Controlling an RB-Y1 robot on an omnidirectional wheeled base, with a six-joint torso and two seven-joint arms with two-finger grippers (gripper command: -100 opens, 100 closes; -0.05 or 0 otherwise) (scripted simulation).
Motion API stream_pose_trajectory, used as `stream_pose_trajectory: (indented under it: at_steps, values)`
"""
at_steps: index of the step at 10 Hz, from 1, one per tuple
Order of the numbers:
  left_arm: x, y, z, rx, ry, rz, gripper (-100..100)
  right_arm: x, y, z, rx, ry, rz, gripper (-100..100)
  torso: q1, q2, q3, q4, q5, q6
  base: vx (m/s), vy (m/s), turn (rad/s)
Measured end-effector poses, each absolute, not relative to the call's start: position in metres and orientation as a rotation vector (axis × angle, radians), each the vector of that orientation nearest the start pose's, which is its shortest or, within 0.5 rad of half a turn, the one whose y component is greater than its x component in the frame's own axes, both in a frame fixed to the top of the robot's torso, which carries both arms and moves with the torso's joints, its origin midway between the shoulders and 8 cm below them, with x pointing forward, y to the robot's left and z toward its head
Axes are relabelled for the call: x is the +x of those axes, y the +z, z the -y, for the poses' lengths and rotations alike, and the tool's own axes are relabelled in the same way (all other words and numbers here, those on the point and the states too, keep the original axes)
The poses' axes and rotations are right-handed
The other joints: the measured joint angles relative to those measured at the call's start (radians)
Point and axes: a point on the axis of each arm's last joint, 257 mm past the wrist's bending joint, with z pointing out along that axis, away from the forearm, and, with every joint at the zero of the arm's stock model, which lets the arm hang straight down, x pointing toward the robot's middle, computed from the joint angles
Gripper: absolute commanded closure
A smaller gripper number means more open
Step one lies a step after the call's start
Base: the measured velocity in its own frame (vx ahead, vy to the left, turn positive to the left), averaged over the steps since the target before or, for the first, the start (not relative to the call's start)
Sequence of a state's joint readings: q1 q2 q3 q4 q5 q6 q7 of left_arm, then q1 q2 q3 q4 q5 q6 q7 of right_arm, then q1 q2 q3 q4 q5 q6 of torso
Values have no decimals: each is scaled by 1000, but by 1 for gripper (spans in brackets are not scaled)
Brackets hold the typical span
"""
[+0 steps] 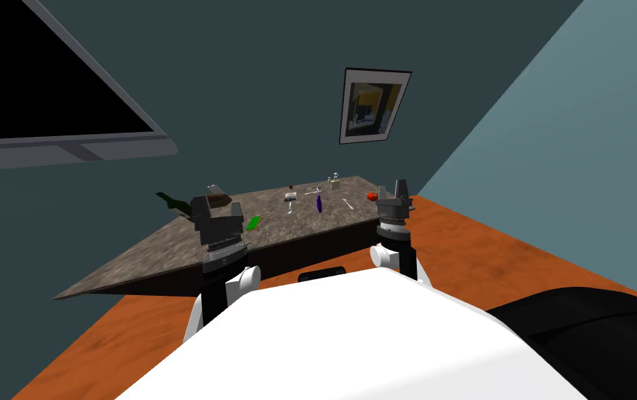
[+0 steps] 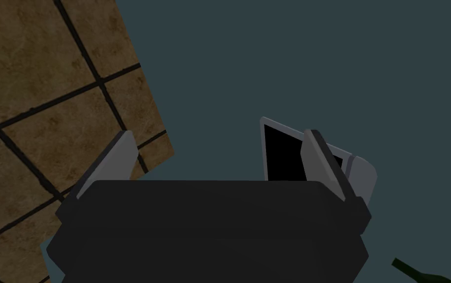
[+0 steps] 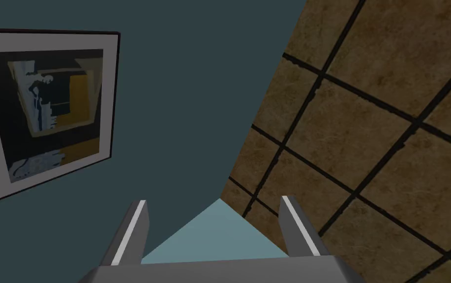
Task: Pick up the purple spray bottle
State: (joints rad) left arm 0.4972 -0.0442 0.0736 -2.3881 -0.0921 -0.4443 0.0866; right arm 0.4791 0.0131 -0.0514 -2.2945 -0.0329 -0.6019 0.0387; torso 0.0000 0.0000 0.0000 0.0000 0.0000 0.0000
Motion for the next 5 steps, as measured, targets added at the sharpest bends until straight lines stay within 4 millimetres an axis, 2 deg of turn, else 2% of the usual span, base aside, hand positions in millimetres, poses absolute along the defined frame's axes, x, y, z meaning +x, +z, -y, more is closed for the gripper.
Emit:
stream_pose_trajectory:
  at_steps: [5]
  values:
    - [327,62,-293,-613,-1256,-567,0,342,35,282,502,1227,-657,-100,3,-1,0,0,1,0,3,47,46]
